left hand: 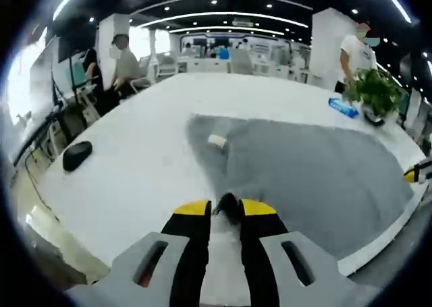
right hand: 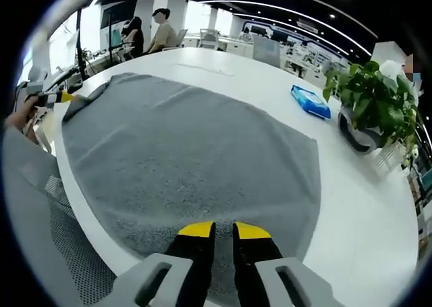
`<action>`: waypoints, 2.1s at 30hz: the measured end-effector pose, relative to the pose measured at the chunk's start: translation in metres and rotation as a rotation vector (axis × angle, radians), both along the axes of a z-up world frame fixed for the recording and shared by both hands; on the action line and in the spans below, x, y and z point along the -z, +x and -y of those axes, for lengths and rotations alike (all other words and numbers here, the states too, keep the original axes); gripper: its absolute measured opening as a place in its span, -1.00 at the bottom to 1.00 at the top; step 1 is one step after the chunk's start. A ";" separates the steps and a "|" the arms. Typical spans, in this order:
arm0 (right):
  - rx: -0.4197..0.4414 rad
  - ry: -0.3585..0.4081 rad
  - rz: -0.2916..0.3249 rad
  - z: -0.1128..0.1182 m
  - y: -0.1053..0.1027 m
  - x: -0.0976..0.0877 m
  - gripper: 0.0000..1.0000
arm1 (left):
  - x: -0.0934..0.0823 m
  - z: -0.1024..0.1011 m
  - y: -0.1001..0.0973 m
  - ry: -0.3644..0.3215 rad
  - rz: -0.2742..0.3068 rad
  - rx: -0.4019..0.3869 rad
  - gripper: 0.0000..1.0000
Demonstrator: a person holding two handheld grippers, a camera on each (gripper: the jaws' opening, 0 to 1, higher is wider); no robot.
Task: Open the folded towel by lifting each exposed corner and separating the folded layers until the towel lies flat within the target outline without major curled edges
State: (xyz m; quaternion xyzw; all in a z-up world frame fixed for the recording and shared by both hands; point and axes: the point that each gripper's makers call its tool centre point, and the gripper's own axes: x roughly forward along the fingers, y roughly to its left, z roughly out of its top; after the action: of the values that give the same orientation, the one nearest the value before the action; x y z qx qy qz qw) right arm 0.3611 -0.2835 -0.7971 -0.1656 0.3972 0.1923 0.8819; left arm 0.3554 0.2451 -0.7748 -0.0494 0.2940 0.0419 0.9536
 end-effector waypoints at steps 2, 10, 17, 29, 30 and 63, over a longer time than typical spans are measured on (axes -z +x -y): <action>-0.003 -0.002 0.001 -0.002 0.000 0.000 -0.84 | 0.008 0.008 -0.001 -0.156 -0.023 -0.034 -0.71; 0.010 -0.019 0.009 0.002 -0.004 -0.004 -0.84 | 0.010 0.011 0.007 -0.076 -0.017 0.032 -0.78; 0.007 -0.026 0.016 -0.006 -0.007 -0.008 -0.85 | 0.007 0.016 0.011 -0.018 -0.015 0.078 -0.93; 0.025 -0.021 0.030 -0.009 -0.001 -0.010 -0.86 | -0.005 -0.013 0.014 0.022 0.017 0.089 -0.98; 0.015 -0.021 0.036 -0.012 0.000 -0.009 -0.86 | -0.010 -0.022 0.013 0.010 0.030 0.068 -0.98; 0.035 0.040 -0.046 -0.011 -0.002 0.010 -0.80 | 0.020 -0.112 -0.044 -0.017 -0.077 -0.157 -0.90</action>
State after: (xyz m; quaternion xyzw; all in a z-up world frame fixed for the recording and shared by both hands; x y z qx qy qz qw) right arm 0.3587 -0.2722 -0.8066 -0.1368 0.4163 0.1886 0.8789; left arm 0.3115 0.3571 -0.7945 -0.0789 0.3262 0.1157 0.9349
